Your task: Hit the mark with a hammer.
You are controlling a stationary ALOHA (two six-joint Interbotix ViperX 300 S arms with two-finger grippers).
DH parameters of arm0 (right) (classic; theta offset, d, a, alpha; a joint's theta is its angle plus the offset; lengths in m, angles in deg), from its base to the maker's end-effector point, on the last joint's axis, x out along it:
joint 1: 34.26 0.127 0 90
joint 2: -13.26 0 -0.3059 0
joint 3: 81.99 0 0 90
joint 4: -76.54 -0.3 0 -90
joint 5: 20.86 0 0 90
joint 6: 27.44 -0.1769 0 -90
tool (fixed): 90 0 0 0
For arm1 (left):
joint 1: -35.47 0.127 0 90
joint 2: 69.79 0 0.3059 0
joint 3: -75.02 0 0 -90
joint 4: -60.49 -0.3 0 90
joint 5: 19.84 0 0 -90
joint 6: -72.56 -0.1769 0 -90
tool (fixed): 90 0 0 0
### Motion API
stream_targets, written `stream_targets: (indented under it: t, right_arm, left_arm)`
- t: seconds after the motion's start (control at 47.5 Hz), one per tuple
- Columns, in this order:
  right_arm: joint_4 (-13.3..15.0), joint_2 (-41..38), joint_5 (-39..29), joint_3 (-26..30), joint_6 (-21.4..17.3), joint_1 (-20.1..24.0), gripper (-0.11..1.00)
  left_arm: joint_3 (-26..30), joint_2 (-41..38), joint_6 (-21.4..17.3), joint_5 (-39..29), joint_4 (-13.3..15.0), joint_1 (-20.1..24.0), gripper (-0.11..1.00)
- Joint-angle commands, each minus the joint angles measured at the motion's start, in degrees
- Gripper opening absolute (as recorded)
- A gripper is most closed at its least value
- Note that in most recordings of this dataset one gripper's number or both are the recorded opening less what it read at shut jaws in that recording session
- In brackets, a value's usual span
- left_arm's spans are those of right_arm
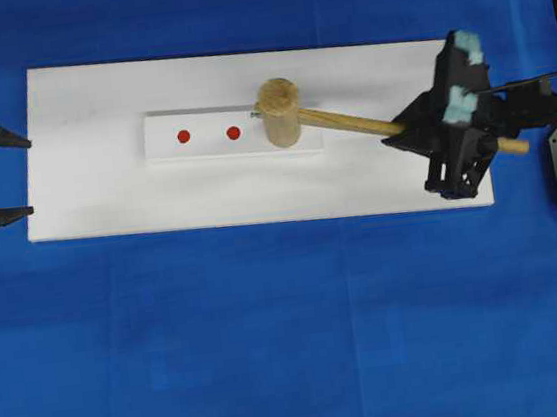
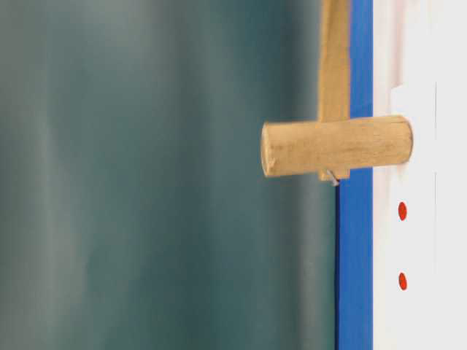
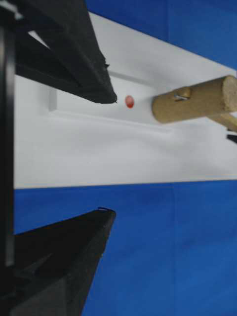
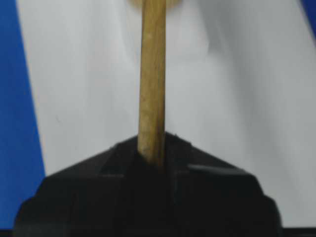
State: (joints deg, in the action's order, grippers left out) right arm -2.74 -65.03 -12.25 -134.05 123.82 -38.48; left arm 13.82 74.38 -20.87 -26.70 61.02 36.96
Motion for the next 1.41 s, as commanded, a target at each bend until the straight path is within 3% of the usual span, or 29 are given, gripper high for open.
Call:
stream_targets:
  t: [0.0, 0.189, 0.547, 0.737, 1.199, 1.389]
  right_arm:
    - [0.3, 4.5, 0.0, 2.2, 1.1, 0.4, 0.01]
    - [0.3, 8.0, -1.1, 3.1, 2.7, 0.6, 0.01]
    - [0.3, 5.6, -2.2, 5.6, 2.8, 0.7, 0.01]
    - [0.5, 0.2, -4.0, 11.1, 3.3, 1.5, 0.01]
    - [4.9, -13.9, -7.5, 26.5, 3.3, 1.6, 0.01]
    - [6.2, -16.3, -8.8, 29.4, 3.3, 1.6, 0.01]
  left_arm:
    - [0.6, -0.3, 0.1, 0.6, 0.1, 0.0, 0.85]
    - [0.6, -0.3, 0.1, 0.5, 0.1, 0.0, 0.85]
    - [0.6, -0.3, 0.1, 0.6, 0.1, 0.0, 0.85]
    - [0.7, -0.3, 0.0, 0.6, 0.1, 0.0, 0.85]
    - [0.5, -0.6, 0.0, 0.6, 0.1, 0.0, 0.85]
    - [0.5, -0.8, 0.0, 0.5, 0.1, 0.0, 0.85]
